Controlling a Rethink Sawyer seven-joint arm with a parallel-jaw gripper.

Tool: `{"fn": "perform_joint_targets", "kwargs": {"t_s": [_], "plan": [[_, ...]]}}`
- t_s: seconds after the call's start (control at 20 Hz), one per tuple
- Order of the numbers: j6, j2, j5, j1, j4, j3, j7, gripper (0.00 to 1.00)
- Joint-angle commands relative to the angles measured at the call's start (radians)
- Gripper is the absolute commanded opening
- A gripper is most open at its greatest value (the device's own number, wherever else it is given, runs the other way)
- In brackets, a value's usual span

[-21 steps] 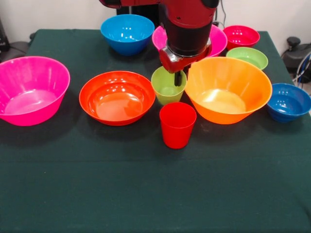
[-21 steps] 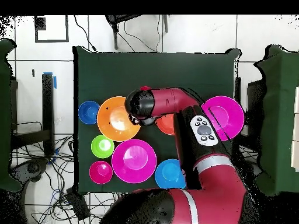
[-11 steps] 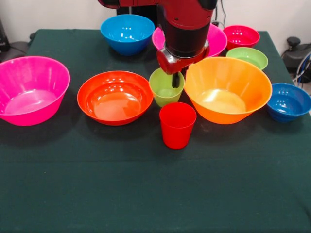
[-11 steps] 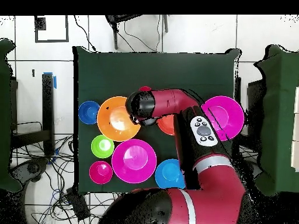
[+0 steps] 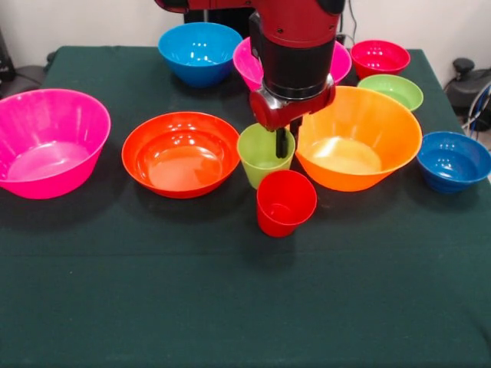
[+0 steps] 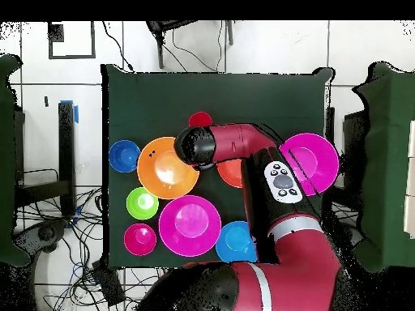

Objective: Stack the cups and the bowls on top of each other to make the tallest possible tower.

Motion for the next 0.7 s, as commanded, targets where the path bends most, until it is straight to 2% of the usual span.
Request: {"fn": "perform_joint_targets", "kwargs": {"t_s": [0.05, 0.45, 0.65, 0.7], "plan": [[-0.080, 0.007, 0.012, 0.012, 0.005, 0.054, 0.084, 0.00], [0.002, 0.028, 0.014, 0.018, -0.008, 0.029, 0.062, 0.00], [0.123, 0.034, 0.023, 0.031, -0.030, 0.010, 0.040, 0.00], [0.145, 0.036, 0.023, 0.033, -0.033, 0.007, 0.037, 1.00]]}}
